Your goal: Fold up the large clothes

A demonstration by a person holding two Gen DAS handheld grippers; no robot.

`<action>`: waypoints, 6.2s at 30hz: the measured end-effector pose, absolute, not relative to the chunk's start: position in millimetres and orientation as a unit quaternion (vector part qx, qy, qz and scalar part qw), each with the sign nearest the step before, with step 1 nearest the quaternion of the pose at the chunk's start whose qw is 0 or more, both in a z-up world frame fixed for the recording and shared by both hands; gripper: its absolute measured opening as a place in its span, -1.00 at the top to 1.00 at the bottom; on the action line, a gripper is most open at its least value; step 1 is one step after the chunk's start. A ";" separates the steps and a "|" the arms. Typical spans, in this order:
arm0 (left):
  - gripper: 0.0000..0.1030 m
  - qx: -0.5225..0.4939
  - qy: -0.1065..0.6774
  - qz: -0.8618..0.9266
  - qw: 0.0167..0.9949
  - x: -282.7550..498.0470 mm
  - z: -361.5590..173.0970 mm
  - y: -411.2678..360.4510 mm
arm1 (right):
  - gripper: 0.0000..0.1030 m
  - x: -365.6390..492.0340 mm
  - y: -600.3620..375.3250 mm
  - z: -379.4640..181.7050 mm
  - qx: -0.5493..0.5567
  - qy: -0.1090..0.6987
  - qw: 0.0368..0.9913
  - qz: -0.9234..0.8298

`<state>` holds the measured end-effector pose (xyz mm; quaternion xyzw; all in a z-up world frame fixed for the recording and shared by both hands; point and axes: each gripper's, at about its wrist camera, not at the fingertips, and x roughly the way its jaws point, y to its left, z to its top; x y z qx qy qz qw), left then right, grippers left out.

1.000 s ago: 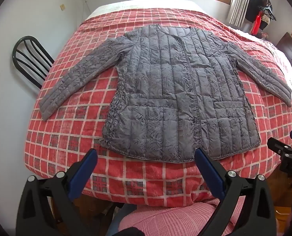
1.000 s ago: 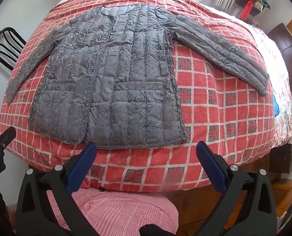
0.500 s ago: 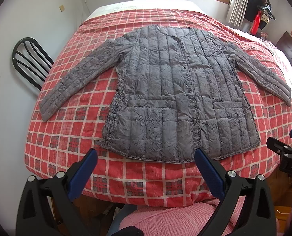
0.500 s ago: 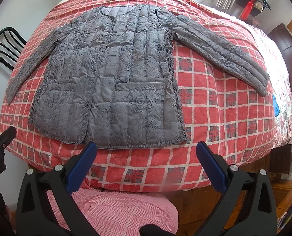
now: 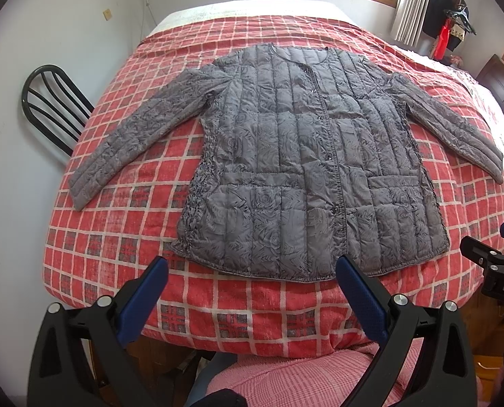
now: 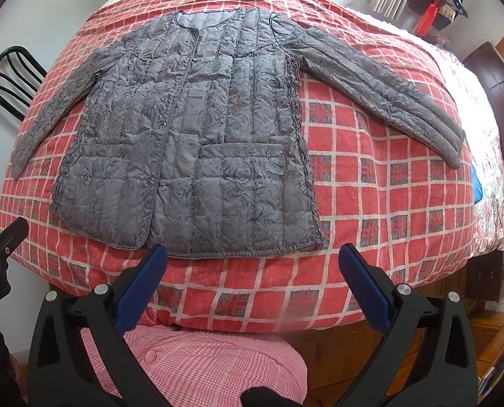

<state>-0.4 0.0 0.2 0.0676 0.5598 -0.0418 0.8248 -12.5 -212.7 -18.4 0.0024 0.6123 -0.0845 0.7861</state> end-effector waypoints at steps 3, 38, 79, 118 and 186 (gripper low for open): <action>-0.92 0.067 0.560 -0.043 0.825 -0.4 0.2 -0.1 | -0.95 -12.2 -215.5 -19.1 0.002 0.612 0.786 -0.085; -0.92 0.068 0.559 -0.041 0.825 1.1 0.4 -4.7 | -0.95 -11.2 -210.5 -17.2 0.004 0.609 0.789 -0.086; -0.53 0.077 0.520 -0.252 0.813 270.3 -47.9 -288.1 | -0.94 41.3 -634.0 -55.2 0.275 0.452 0.814 -0.238; 0.57 0.021 0.575 -0.227 0.786 346.4 -99.4 -212.2 | 0.85 130.0 -577.7 14.9 0.350 0.409 0.842 -0.026; 0.96 -0.073 0.536 -0.036 0.841 389.4 -84.2 27.9 | 0.52 314.0 -384.3 -133.5 0.247 0.579 0.772 0.090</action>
